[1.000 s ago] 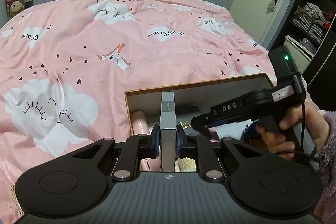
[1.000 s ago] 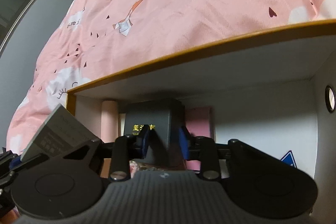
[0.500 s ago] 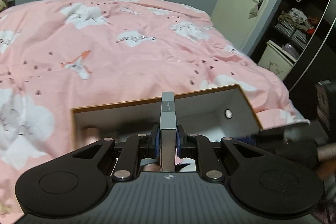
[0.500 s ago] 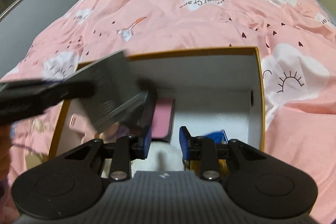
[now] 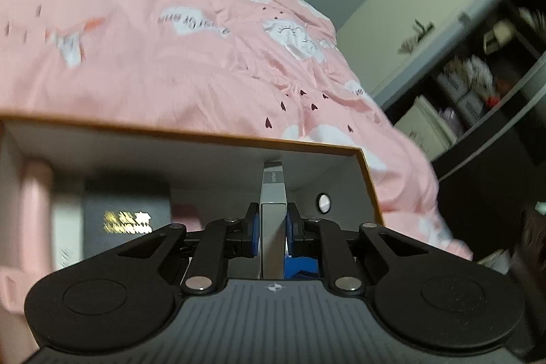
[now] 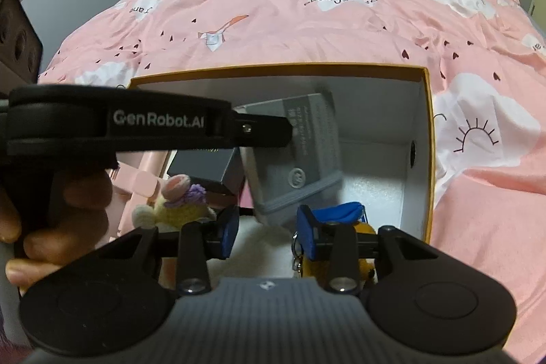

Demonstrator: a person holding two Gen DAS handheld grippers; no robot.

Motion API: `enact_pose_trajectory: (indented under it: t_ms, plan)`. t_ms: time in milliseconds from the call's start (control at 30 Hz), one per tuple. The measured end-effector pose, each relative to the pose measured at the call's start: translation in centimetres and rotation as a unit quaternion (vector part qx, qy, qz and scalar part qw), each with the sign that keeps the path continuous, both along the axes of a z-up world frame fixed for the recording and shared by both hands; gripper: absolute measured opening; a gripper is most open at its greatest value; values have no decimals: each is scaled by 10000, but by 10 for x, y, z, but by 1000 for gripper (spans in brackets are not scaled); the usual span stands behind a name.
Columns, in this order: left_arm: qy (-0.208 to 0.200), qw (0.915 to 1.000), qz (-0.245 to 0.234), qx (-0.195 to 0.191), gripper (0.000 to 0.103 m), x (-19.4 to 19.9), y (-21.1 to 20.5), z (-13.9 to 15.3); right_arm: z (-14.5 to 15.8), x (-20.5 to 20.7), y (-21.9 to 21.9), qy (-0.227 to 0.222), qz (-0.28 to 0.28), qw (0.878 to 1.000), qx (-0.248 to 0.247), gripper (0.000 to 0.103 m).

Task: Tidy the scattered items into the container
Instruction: 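Lower and release the grey cube with right tool while left lowers slim box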

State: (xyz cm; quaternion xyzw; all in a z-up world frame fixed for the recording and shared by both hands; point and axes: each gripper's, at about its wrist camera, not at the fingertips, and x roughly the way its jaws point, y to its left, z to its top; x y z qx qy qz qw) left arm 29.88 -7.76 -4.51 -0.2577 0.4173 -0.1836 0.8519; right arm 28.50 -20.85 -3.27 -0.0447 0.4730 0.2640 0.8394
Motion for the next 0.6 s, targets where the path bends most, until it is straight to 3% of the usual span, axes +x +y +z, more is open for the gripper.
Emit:
enact_pose_trajectory:
  t_ms: [33, 133, 300, 433, 533, 600]
  plan:
    - [48, 10000, 50, -15, 17, 0, 0, -3, -2, 1, 0, 19, -5, 10000, 16, 40]
    - [121, 9999, 91, -3, 17, 3, 2, -8, -8, 4, 3, -67, -77, 9999, -123, 25]
    - [378, 9992, -43, 94, 17, 10, 1, -16, -15, 9, 9, -31, -176, 9991, -375, 19]
    - [323, 9989, -46, 344, 20, 7, 2, -16, -22, 11, 10, -96, -251, 9976, -636, 18]
    - [259, 9986, -10, 453, 20, 2, 7, -11, -26, 12, 7, -155, -365, 9965, -742, 8]
    - [214, 9984, -26, 527, 20, 0, 9, -9, -27, 13, 8, -163, -393, 9962, -763, 9]
